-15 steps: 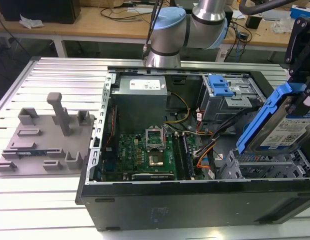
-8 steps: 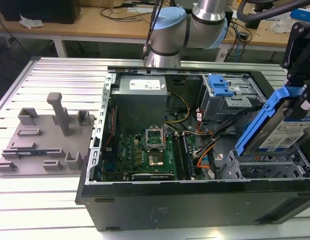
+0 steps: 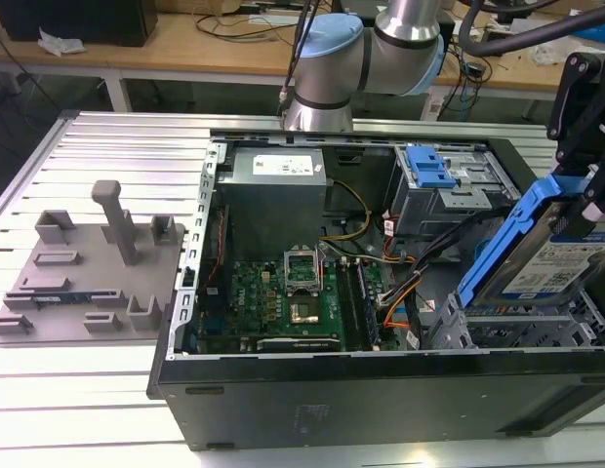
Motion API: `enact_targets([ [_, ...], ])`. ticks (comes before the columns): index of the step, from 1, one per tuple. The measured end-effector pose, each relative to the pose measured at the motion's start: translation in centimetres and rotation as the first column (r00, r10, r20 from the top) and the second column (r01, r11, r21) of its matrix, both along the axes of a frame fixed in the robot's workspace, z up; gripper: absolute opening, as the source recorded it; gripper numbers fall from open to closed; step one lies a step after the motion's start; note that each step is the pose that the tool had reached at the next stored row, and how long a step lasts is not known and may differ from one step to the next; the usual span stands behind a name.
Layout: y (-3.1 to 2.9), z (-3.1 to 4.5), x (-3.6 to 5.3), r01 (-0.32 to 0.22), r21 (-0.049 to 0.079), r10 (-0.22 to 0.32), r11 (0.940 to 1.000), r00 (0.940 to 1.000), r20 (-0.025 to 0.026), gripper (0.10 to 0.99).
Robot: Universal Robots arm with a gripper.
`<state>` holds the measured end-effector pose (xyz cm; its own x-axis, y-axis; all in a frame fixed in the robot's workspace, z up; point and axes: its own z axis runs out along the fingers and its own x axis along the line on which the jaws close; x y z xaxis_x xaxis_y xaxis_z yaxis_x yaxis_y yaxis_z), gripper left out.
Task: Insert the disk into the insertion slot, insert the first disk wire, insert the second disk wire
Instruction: 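Insert the disk into the insertion slot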
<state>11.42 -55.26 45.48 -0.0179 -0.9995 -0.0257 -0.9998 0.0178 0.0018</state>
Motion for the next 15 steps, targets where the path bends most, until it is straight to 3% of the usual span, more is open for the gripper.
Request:
enact_targets([
  [12,-0.05,-1.13,0.02,0.004,0.002,-0.004,1.0,1.0,0.0004,0.365],
  [15,-0.04,-1.04,0.0,0.004,-0.001,-0.004,1.0,1.0,-0.0001,0.365],
])
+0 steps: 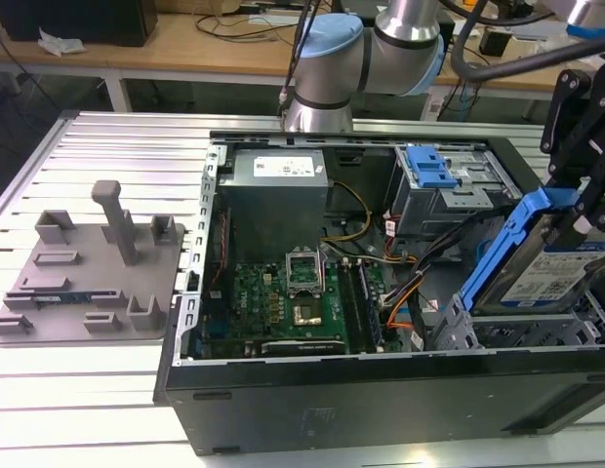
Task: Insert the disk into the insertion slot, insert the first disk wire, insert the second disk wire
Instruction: 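Insert the disk into the insertion slot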
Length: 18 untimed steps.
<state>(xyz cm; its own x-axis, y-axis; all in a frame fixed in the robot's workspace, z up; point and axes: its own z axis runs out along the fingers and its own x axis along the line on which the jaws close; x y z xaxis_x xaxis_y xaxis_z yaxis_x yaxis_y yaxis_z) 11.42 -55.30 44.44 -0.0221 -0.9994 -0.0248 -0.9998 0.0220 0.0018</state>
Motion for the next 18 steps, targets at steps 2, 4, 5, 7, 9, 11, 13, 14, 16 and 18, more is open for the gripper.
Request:
enact_targets([
  [2,-0.01,0.0,0.0,0.0,0.0,0.0,1.0,1.0,0.0,0.365],
  [4,0.0,-0.02,0.0,0.0,0.0,0.0,1.0,1.0,-0.0001,0.365],
  [5,0.0,-0.02,0.0,0.0,0.0,0.0,1.0,1.0,-0.0001,0.365],
  [7,0.0,-0.1,0.0,0.0,0.0,0.0,1.0,1.0,-0.0001,0.365],
  [9,0.0,-0.42,0.0,0.0,-0.001,0.0,1.0,1.0,-0.0001,0.365],
  [11,0.0,-0.85,0.0,0.0,-0.001,0.0,1.0,1.0,0.0,0.365],
  [13,0.0,-1.22,0.0,0.0,-0.001,0.0,1.0,1.0,0.0,0.365],
  [14,0.0,-1.36,0.0,0.0,-0.001,0.0,1.0,1.0,0.0,0.365],
  [16,0.0,-1.68,0.0,0.0,-0.001,0.0,1.0,1.0,0.0,0.365],
  [18,0.0,-1.97,0.0,0.0,-0.001,0.0,1.0,1.0,-0.0001,0.365],
])
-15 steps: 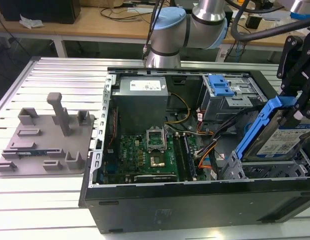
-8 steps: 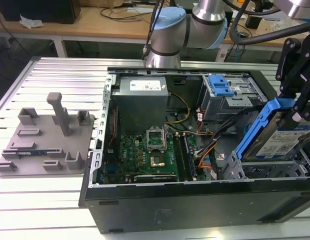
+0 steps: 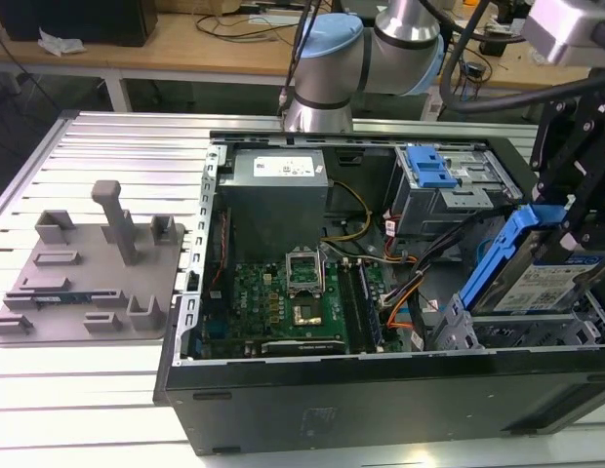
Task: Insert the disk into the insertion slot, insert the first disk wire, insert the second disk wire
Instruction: 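Insert the disk into the insertion slot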
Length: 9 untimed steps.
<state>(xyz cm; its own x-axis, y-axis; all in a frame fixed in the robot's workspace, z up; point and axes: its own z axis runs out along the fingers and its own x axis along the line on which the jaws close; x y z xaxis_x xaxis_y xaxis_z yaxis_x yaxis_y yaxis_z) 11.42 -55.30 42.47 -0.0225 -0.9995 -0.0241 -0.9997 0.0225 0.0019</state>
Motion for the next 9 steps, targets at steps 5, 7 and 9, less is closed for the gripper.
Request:
enact_targets([
  [5,0.0,-1.16,0.0,0.0,0.0,0.0,1.0,1.0,0.0,0.365],
  [7,0.0,-1.57,0.0,0.0,0.0,0.0,1.0,1.0,0.0,0.365],
  [9,-0.01,-1.87,0.01,0.0,0.0,0.0,1.0,1.0,-0.0001,0.376],
])
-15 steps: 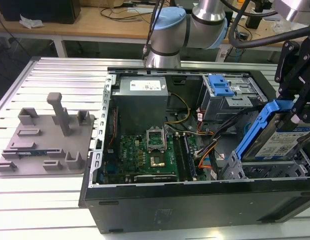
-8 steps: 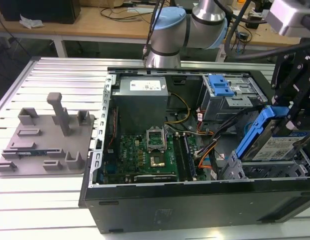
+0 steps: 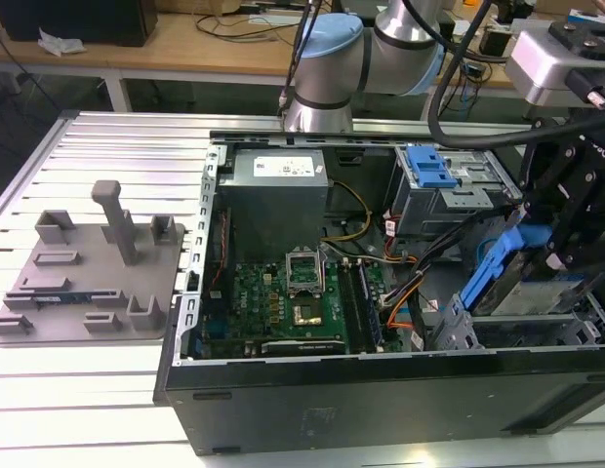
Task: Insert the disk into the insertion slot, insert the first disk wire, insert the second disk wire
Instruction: 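Insert the disk into the insertion slot, then insert the first disk wire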
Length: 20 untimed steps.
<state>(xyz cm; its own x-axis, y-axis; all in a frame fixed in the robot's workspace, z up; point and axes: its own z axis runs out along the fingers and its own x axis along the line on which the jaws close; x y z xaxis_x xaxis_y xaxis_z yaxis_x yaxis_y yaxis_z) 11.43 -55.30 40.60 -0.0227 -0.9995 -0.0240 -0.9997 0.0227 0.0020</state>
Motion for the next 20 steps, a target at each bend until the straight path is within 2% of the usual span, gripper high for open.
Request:
enact_targets([
  [2,0.0,-0.02,0.02,0.0,0.0,0.0,1.0,1.0,0.0,0.502],
  [20,0.06,-0.08,0.02,0.0,0.0,0.0,1.0,1.0,-0.0001,0.502],
])
